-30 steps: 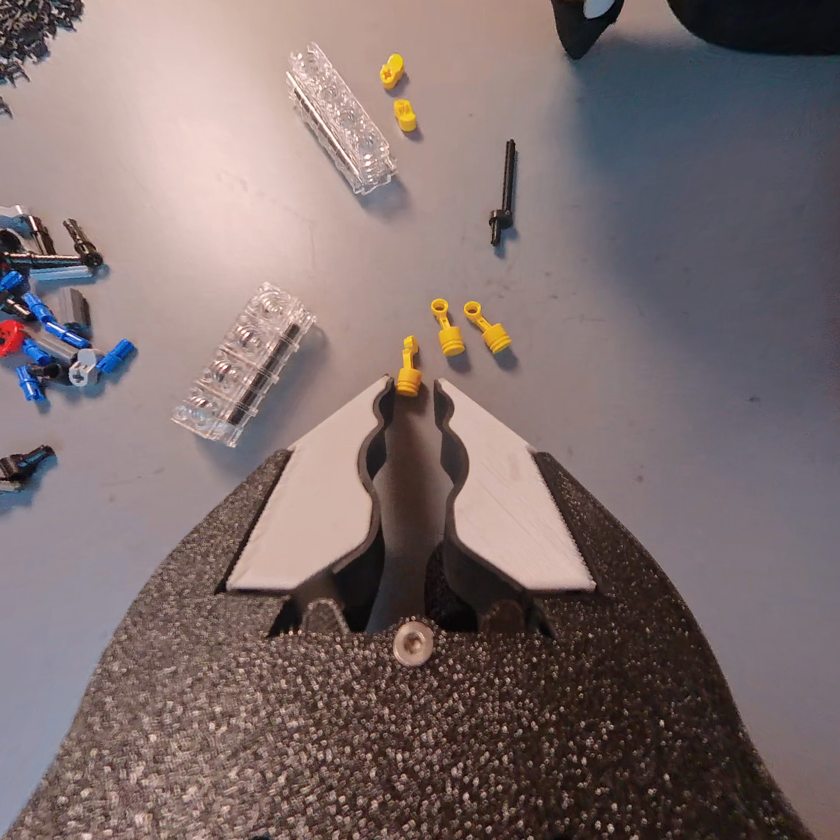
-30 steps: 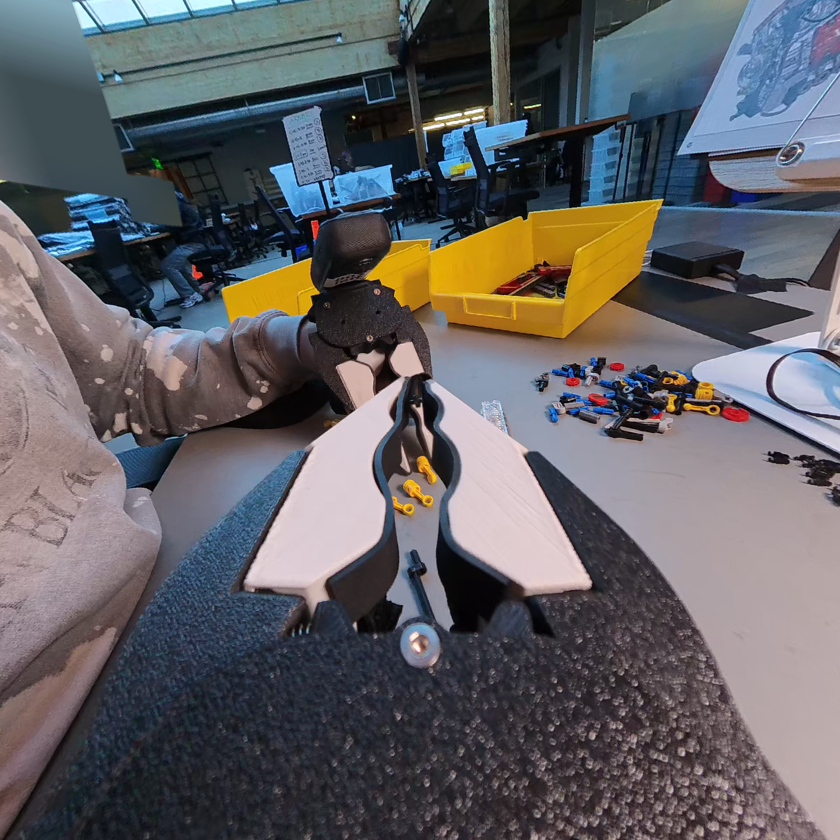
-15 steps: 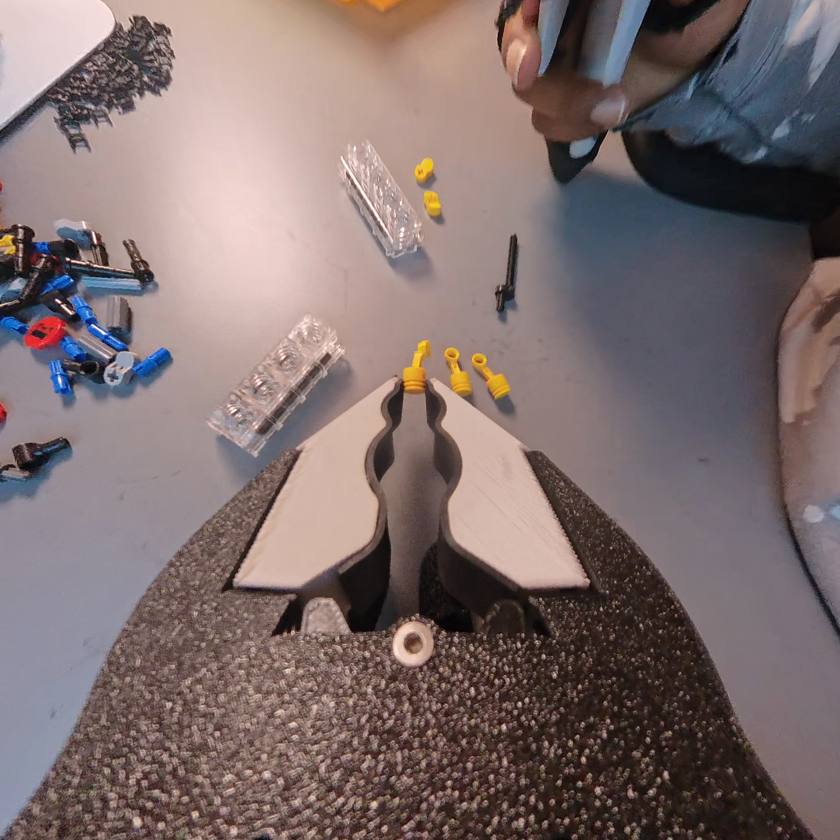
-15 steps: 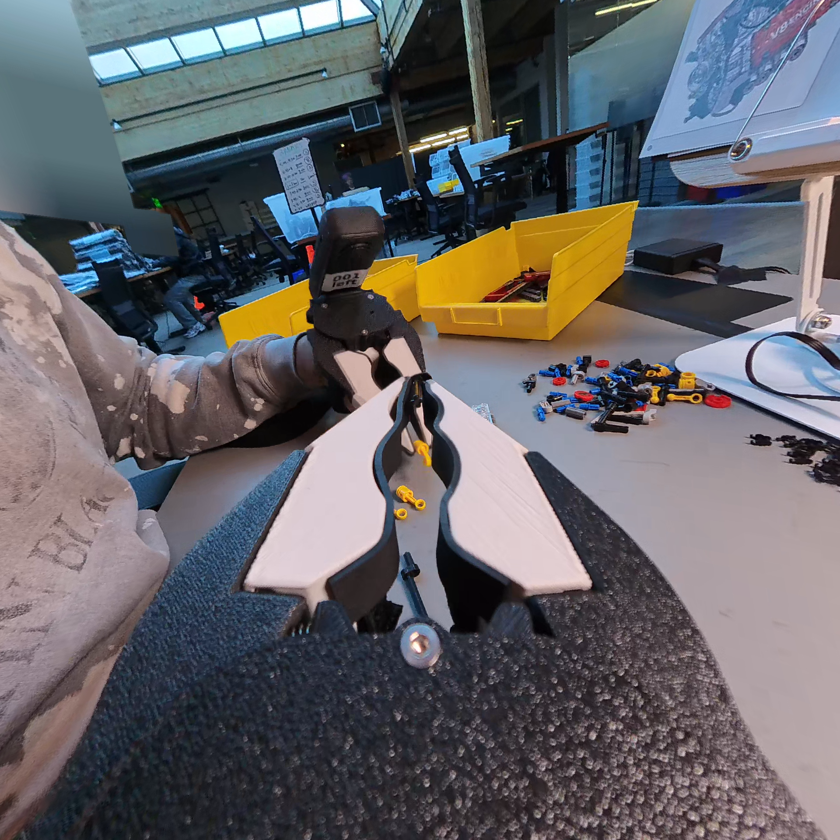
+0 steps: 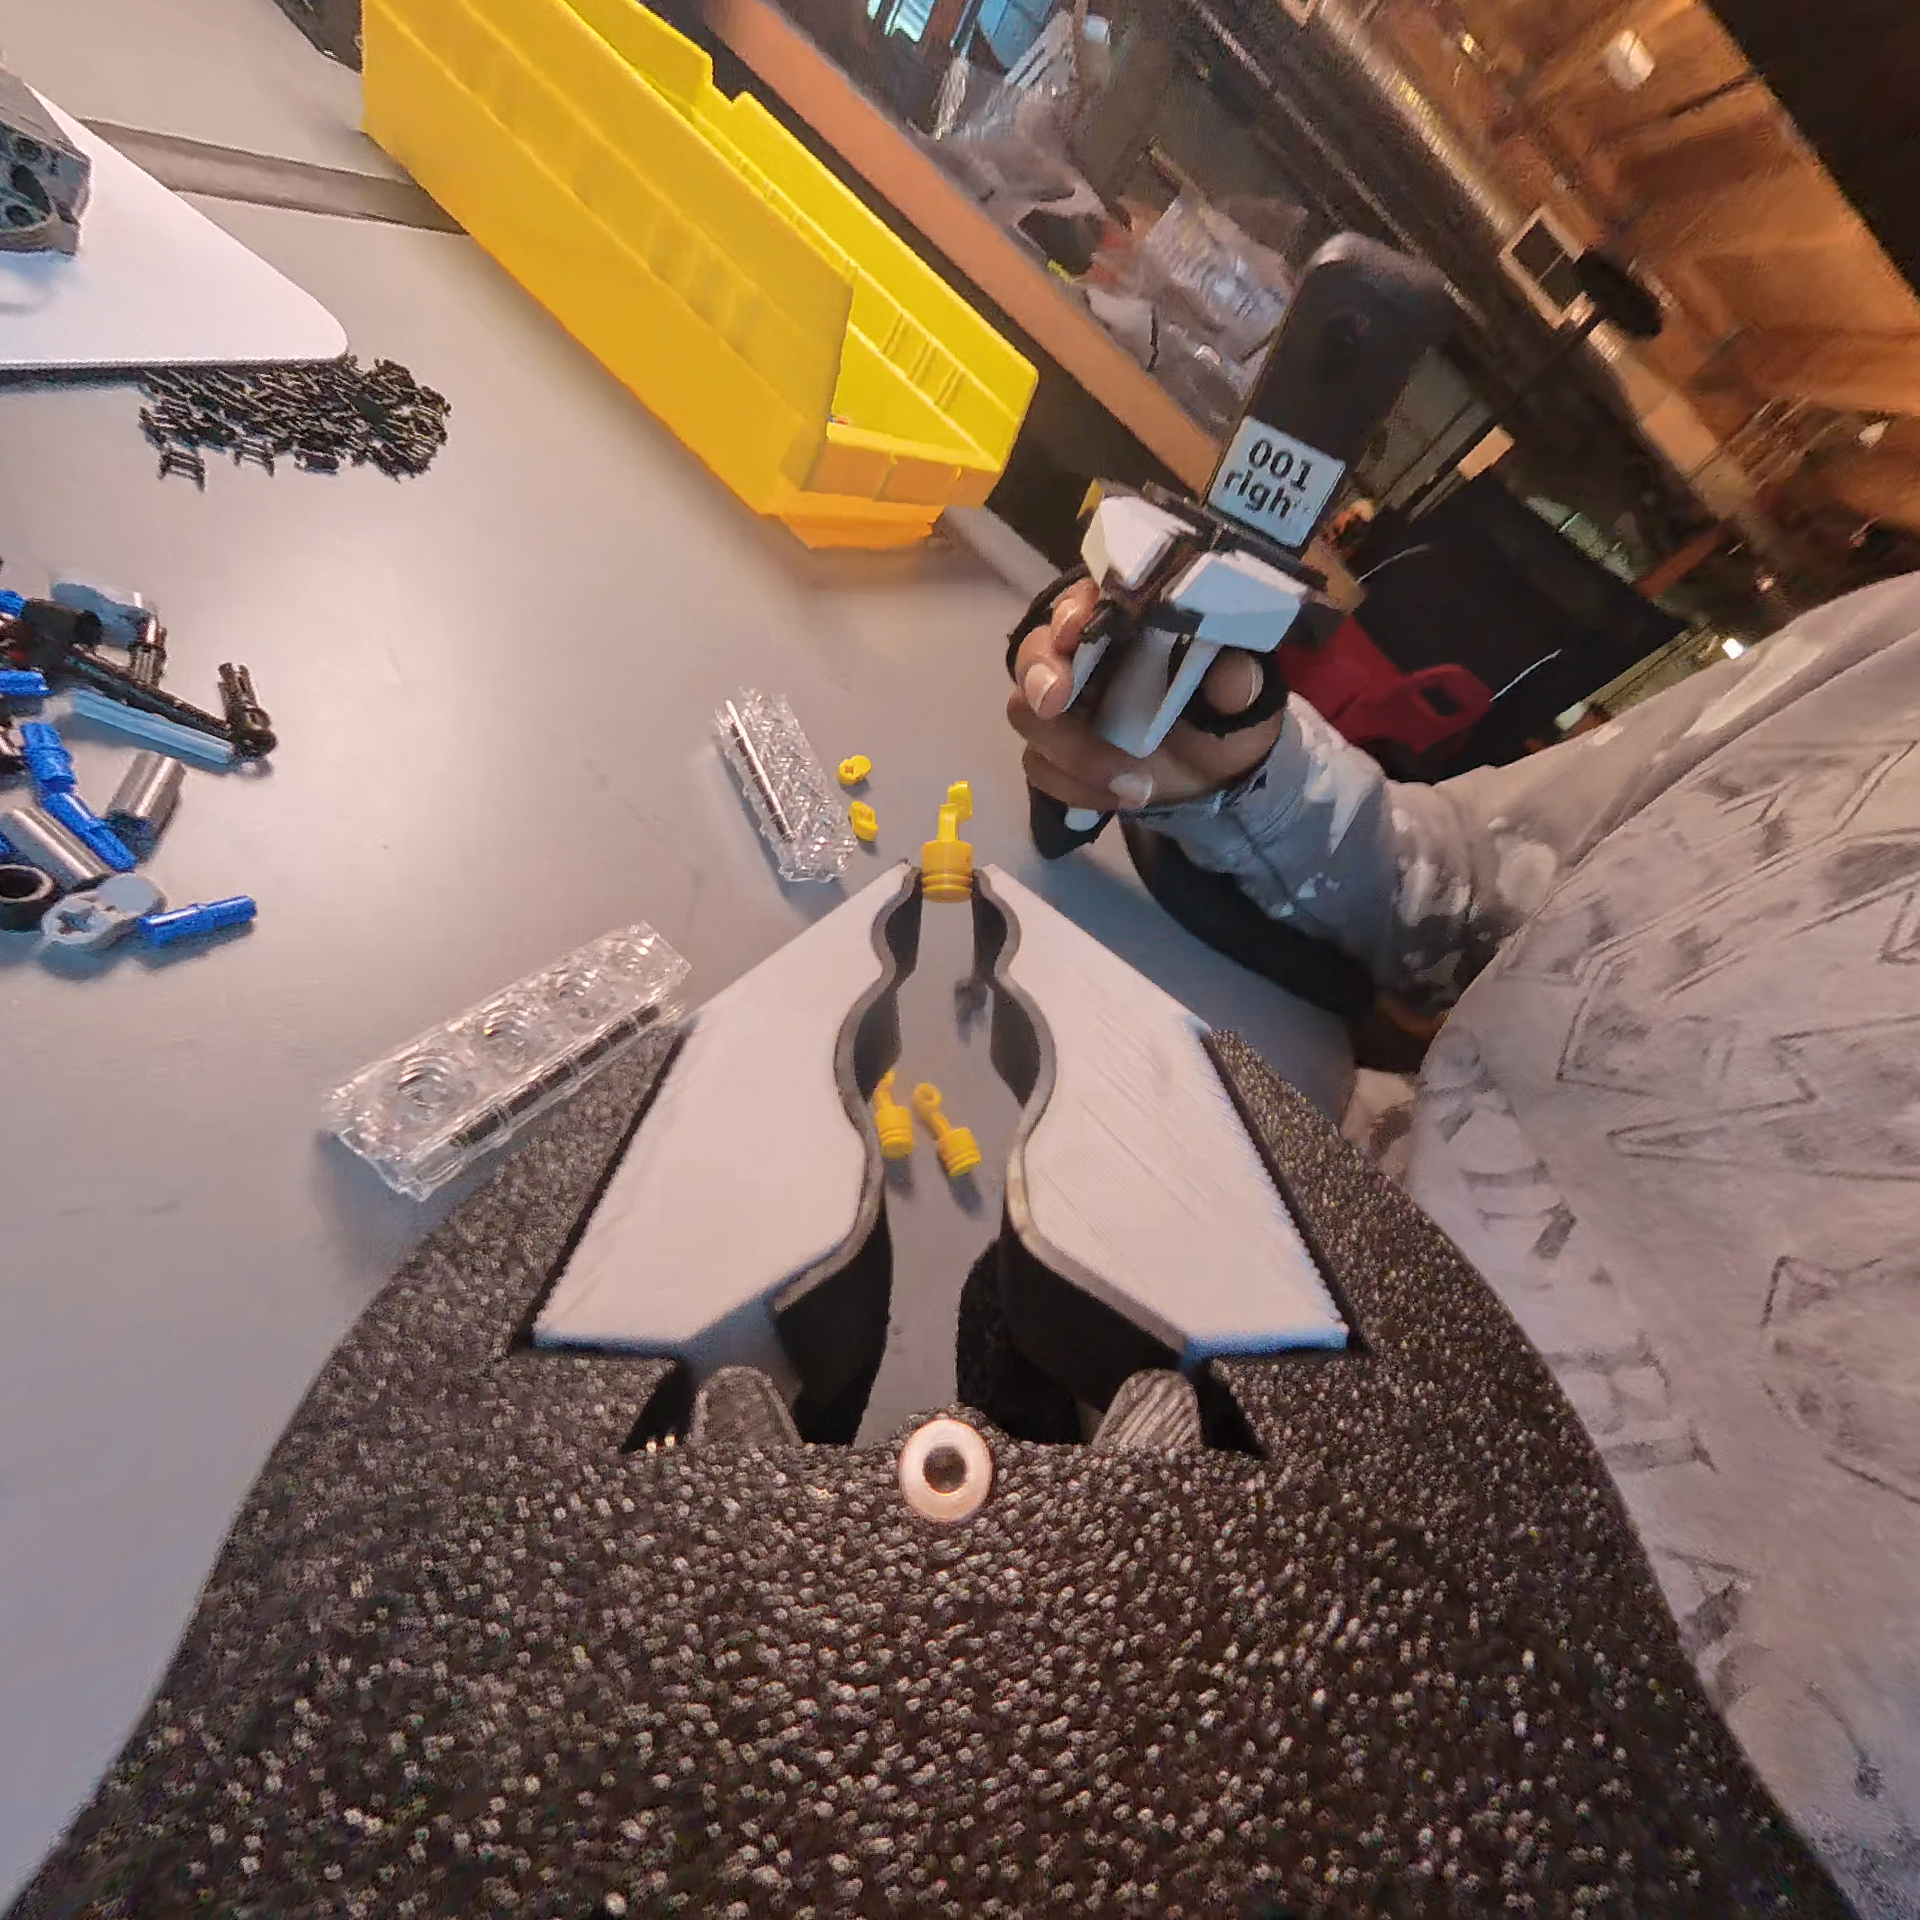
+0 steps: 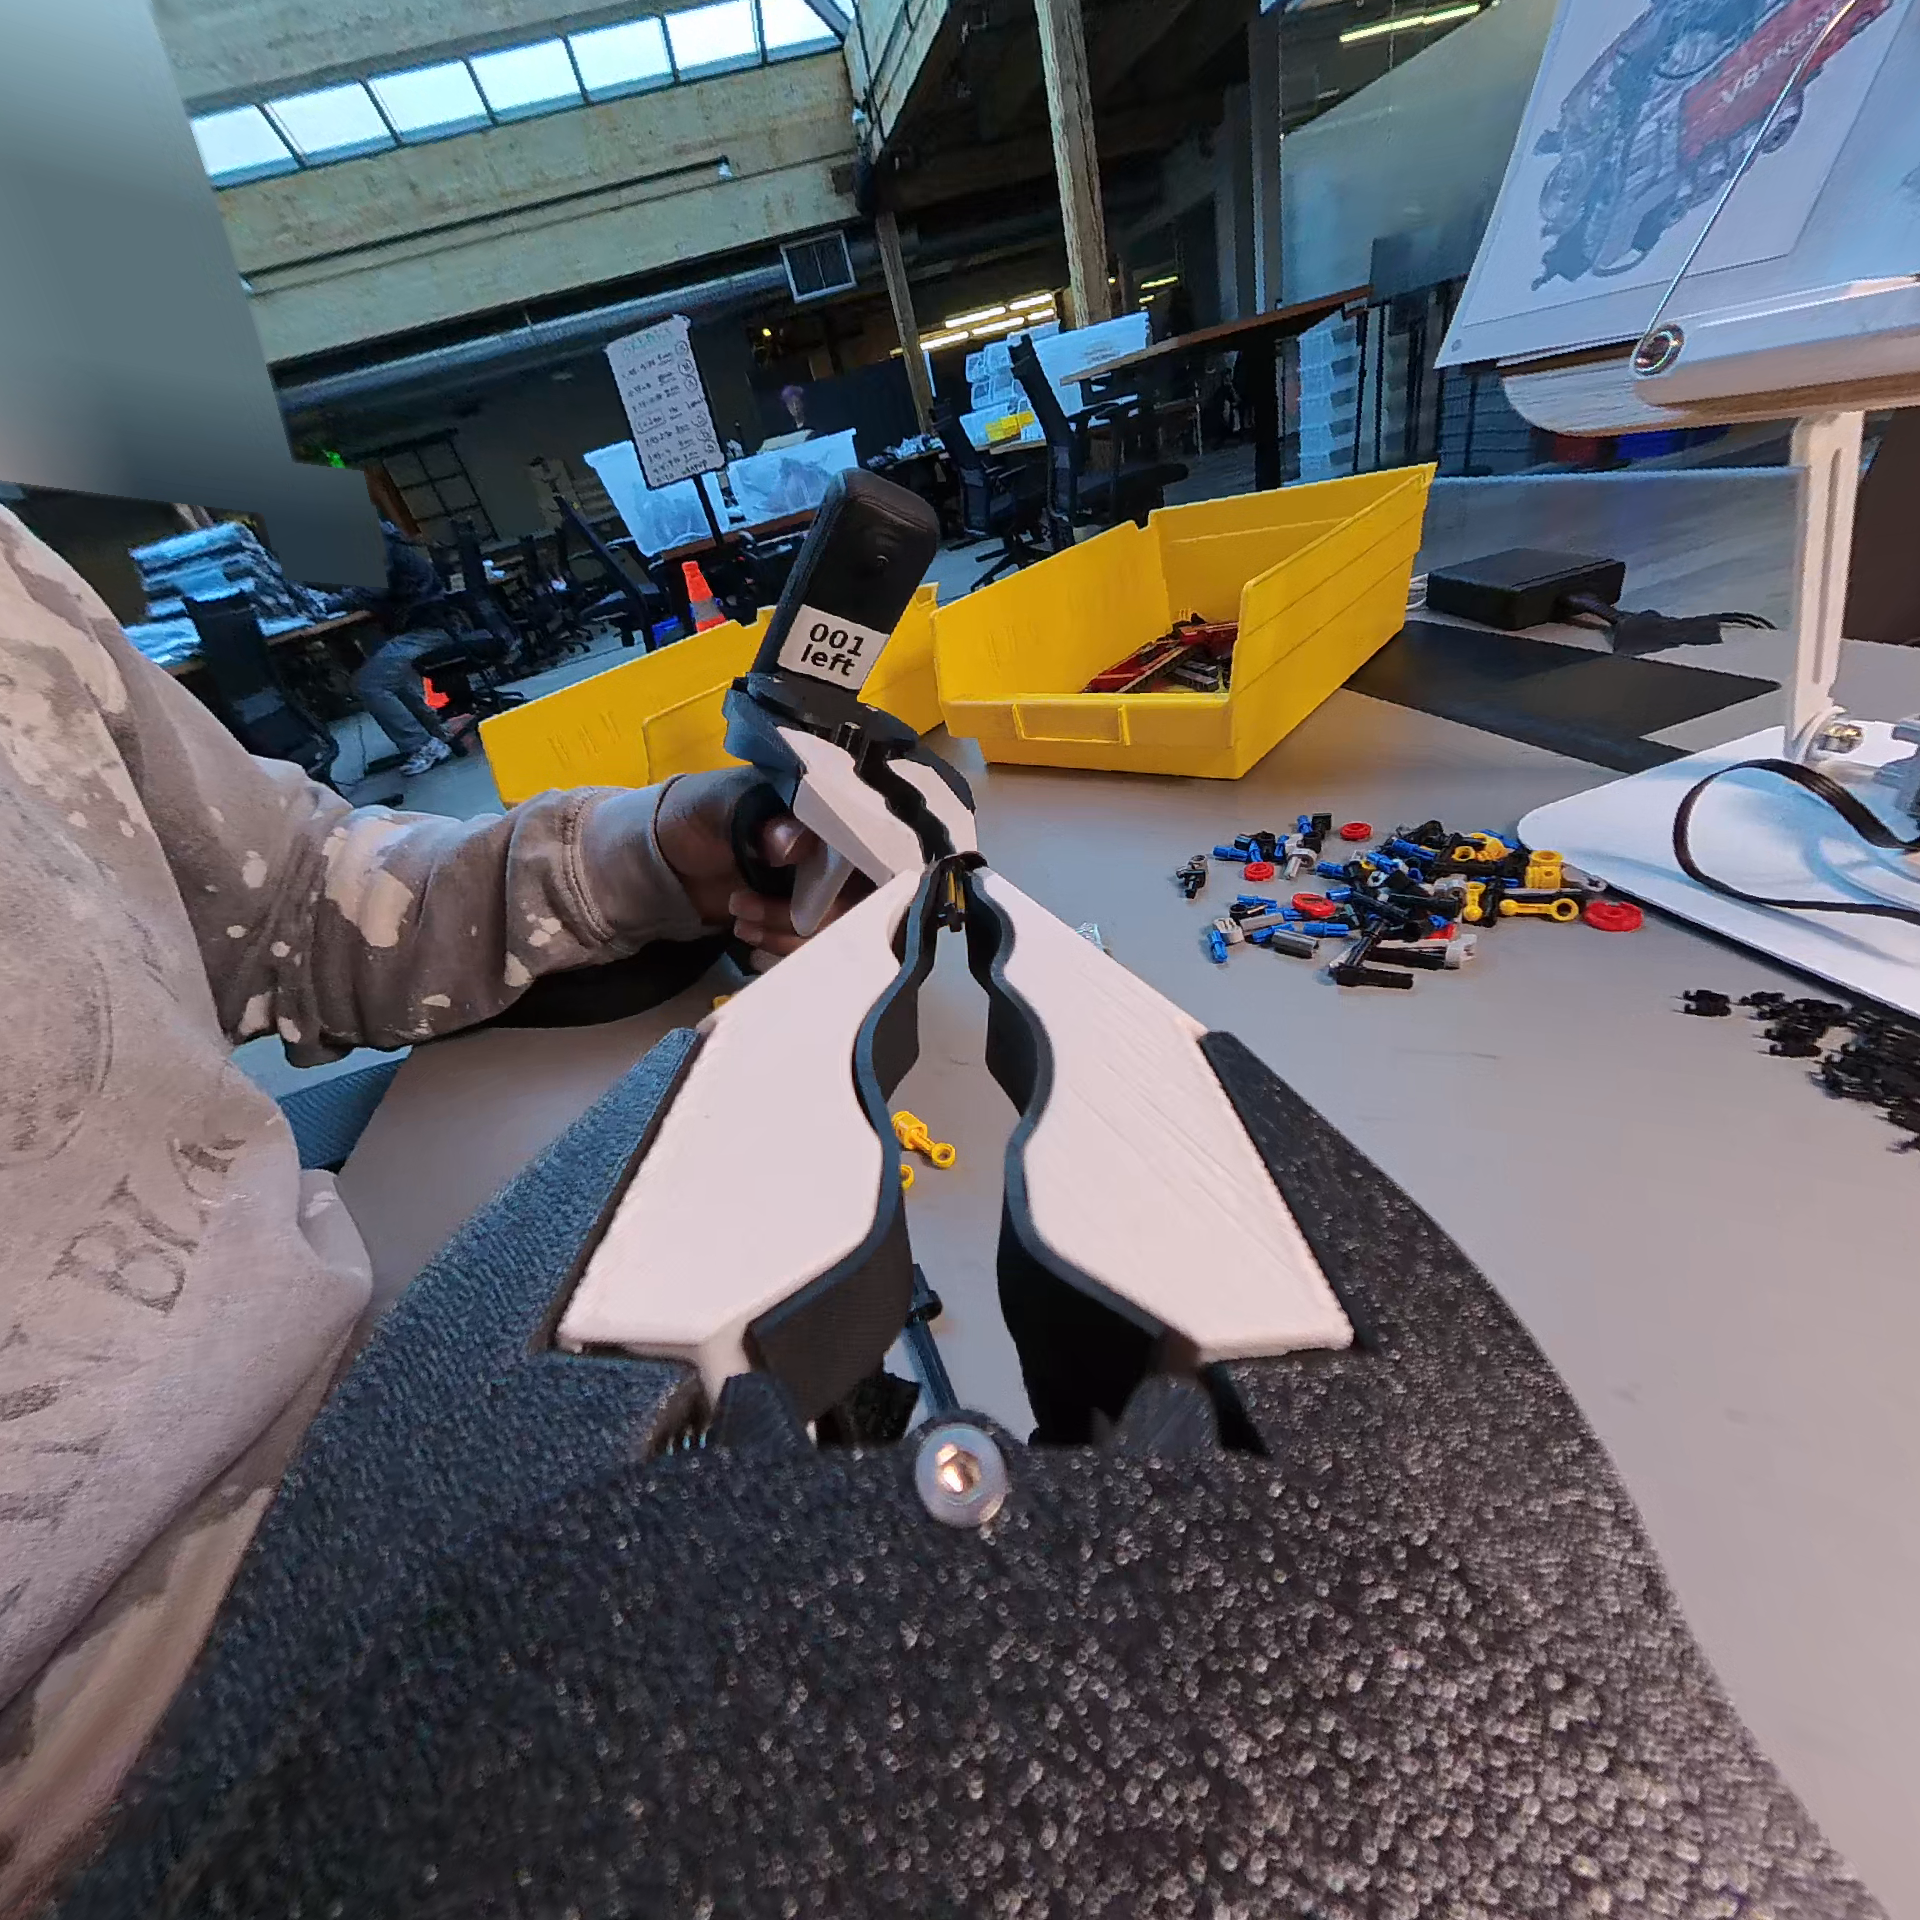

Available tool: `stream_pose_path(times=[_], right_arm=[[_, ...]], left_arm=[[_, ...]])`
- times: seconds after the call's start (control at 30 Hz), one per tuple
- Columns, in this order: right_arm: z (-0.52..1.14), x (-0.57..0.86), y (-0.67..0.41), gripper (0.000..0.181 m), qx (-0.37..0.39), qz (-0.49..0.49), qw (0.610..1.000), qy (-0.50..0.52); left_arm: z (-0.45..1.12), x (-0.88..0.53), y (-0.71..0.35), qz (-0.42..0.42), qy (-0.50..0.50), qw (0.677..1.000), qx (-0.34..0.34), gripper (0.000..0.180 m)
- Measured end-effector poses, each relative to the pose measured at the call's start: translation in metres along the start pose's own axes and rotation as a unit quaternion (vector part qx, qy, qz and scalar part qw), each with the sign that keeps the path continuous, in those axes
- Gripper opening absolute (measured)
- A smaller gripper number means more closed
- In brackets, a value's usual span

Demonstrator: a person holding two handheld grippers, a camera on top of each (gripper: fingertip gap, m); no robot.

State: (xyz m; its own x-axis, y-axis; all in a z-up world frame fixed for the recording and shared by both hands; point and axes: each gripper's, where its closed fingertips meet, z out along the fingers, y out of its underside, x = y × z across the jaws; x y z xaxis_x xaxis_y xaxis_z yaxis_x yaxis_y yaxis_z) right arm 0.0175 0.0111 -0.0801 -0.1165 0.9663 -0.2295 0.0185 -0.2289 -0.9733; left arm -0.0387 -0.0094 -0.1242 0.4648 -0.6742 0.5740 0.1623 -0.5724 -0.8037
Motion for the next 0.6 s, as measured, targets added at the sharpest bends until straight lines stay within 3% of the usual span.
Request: stream_pose_path(times=[0.3, 0.6], right_arm=[[0.005, 0.002, 0.006, 0.004, -0.031, -0.06, 0.997, 0.026], [0.02, -0.002, 0.037, 0.004, -0.147, -0.274, 0.947, 0.082]], left_arm=[[0.01, 0.0, 0.001, -0.05, -0.005, 0.999, 0.014, 0.007], [0.018, -0.001, 0.012, -0.038, -0.035, 0.999, -0.015, 0.007]])
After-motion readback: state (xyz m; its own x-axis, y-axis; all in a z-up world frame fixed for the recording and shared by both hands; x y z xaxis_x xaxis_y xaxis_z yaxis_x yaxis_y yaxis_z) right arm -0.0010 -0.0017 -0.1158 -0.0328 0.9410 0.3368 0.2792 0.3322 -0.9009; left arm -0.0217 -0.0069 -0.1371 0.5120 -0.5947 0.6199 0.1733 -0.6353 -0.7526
